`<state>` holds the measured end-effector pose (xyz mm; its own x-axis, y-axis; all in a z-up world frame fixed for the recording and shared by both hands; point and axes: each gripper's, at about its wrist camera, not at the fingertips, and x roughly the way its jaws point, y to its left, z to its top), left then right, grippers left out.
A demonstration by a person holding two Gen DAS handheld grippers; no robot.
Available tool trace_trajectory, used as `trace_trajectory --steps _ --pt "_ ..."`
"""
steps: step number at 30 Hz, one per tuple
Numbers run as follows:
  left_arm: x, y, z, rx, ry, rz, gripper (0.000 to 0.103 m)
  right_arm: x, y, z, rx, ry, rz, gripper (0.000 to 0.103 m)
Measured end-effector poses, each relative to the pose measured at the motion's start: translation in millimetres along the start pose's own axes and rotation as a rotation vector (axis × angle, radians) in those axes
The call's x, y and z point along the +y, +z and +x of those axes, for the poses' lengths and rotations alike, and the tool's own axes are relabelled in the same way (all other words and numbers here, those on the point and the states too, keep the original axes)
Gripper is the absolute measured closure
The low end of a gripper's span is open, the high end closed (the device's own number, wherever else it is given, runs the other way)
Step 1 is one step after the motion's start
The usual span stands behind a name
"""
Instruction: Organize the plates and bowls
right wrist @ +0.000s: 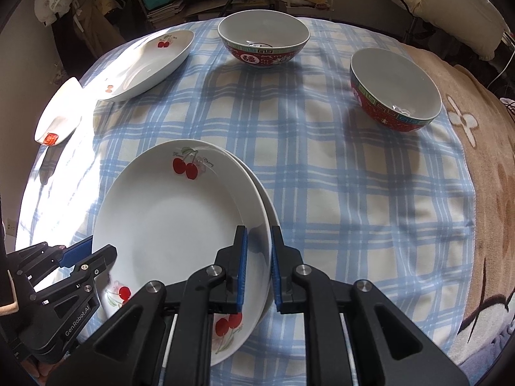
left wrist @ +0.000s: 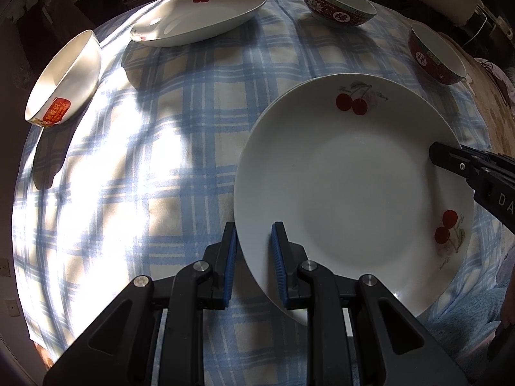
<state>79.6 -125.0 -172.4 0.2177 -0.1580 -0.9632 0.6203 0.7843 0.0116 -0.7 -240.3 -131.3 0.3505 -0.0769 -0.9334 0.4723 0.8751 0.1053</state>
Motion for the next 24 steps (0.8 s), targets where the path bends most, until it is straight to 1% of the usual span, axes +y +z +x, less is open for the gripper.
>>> trace_trajectory --steps 9,16,19,21,22,24 --pt "-1.5 -1.5 -2.2 -0.011 0.019 0.0 0.082 -0.3 -0.6 -1.1 0.005 -0.007 0.01 0.086" --pt "-1.0 -1.2 -4.4 -0.015 0.027 -0.006 0.082 -4.7 0.5 -0.2 0.018 0.016 0.041 0.086" --pt "1.2 -1.4 -5.3 -0.016 0.029 -0.014 0.082 -3.2 -0.1 -1.0 0.015 -0.004 0.026 0.086" --pt "1.6 -1.6 -7.0 -0.021 0.028 -0.015 0.08 -1.8 -0.6 -3.5 0.004 -0.036 0.013 0.082" --pt "1.4 -1.7 -8.7 -0.028 0.031 -0.013 0.08 -1.7 -0.5 -4.8 -0.002 -0.035 0.01 0.082" --pt "0.8 -2.1 -10.2 -0.03 0.038 -0.008 0.08 -2.1 0.6 -6.8 -0.006 0.002 0.018 0.082"
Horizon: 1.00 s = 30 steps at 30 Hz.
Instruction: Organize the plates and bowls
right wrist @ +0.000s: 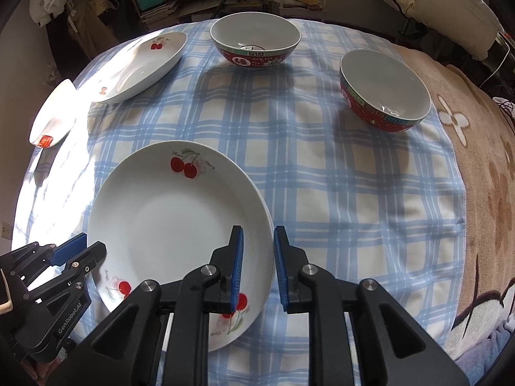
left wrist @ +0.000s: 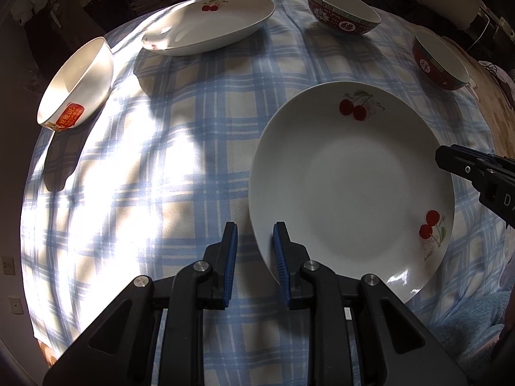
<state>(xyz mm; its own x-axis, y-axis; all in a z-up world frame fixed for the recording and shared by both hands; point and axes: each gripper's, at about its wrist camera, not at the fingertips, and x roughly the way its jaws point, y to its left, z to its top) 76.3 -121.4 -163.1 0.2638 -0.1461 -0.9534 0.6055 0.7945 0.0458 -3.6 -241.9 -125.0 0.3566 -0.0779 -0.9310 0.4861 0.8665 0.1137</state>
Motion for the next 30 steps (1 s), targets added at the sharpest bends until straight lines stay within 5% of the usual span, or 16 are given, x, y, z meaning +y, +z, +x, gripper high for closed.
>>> trace_trajectory --steps 21,30 --pt "14 -1 -18 -0.028 0.033 -0.039 0.077 1 2 -2 -0.001 0.022 0.021 0.079" --pt "29 5 -27 -0.049 0.085 -0.071 0.077 -3 9 -11 -0.044 0.052 0.055 0.052"
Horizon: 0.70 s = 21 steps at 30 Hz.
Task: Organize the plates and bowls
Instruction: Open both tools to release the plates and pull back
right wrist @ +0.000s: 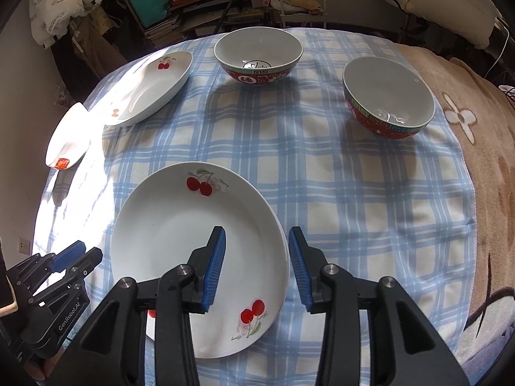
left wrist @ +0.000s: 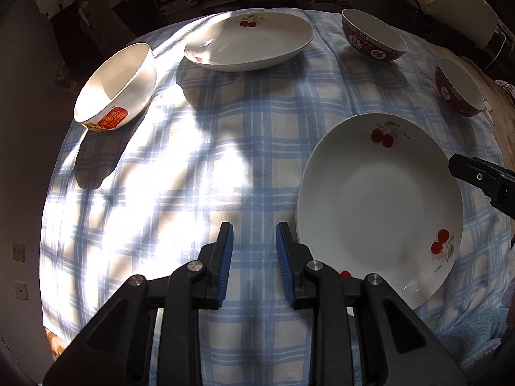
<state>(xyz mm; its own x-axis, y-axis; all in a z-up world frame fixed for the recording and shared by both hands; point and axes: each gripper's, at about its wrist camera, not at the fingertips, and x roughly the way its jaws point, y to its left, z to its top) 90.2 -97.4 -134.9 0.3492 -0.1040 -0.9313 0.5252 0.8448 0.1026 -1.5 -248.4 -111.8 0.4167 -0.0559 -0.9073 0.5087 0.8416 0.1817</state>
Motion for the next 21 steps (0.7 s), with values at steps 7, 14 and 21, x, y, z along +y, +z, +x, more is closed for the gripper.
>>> trace_trajectory --steps 7,14,21 --pt "11 8 -5 0.007 0.024 -0.009 0.074 -2 14 -3 -0.058 0.011 0.018 0.034" --pt "9 20 -21 -0.065 0.097 0.056 0.035 5 27 -11 -0.132 0.013 -0.017 0.012" --pt "19 38 -29 -0.092 0.12 0.058 0.022 17 40 -12 -0.171 0.024 -0.067 0.005"
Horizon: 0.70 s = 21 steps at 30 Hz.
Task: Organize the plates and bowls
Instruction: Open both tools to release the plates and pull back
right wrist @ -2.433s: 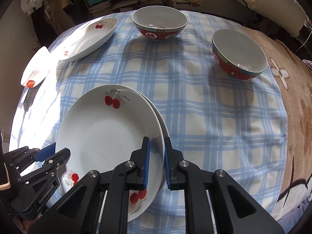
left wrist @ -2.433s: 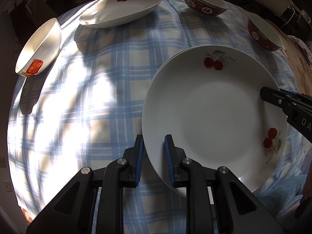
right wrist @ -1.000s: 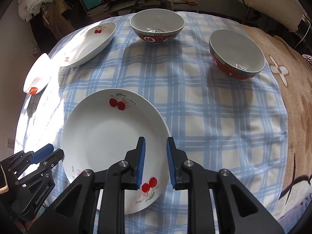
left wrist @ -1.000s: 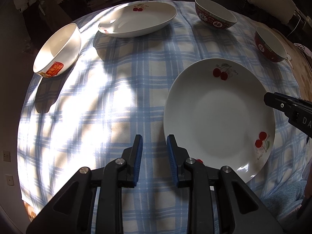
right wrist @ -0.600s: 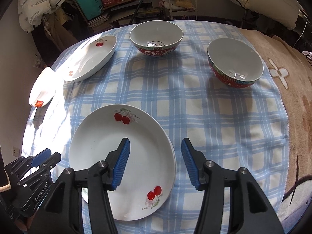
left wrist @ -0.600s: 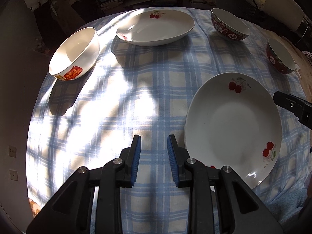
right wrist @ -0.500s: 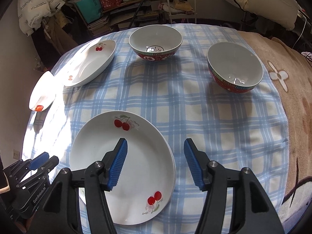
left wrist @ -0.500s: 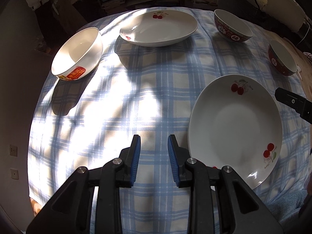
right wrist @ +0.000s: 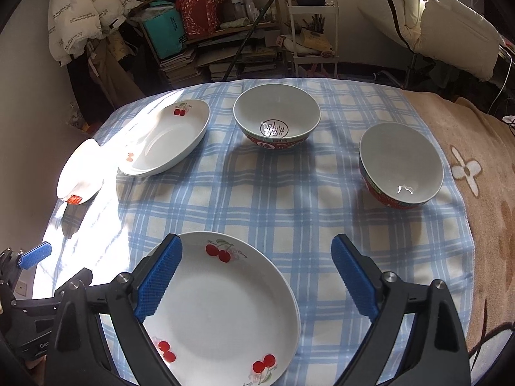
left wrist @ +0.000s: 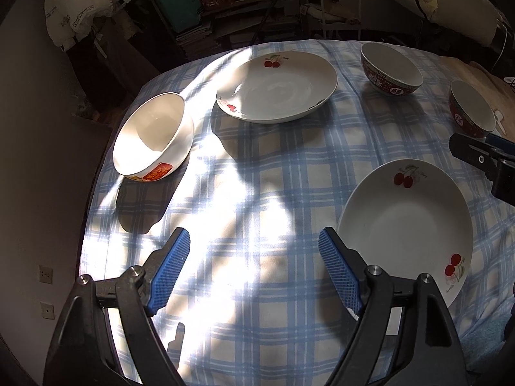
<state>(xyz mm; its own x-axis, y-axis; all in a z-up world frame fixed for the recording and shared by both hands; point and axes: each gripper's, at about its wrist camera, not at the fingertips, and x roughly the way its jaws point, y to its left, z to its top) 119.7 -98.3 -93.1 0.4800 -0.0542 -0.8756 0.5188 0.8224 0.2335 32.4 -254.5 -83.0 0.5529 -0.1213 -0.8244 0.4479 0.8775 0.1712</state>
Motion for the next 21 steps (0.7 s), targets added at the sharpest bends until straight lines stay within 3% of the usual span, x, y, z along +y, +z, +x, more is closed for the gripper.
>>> trace_trajectory --steps 11,21 --pt "35 45 -4 -0.041 0.048 -0.042 0.022 27 36 -9 -0.067 0.015 -0.095 0.004" --pt "63 99 21 -0.029 0.081 -0.081 0.022 65 88 25 -0.055 0.066 -0.169 0.005"
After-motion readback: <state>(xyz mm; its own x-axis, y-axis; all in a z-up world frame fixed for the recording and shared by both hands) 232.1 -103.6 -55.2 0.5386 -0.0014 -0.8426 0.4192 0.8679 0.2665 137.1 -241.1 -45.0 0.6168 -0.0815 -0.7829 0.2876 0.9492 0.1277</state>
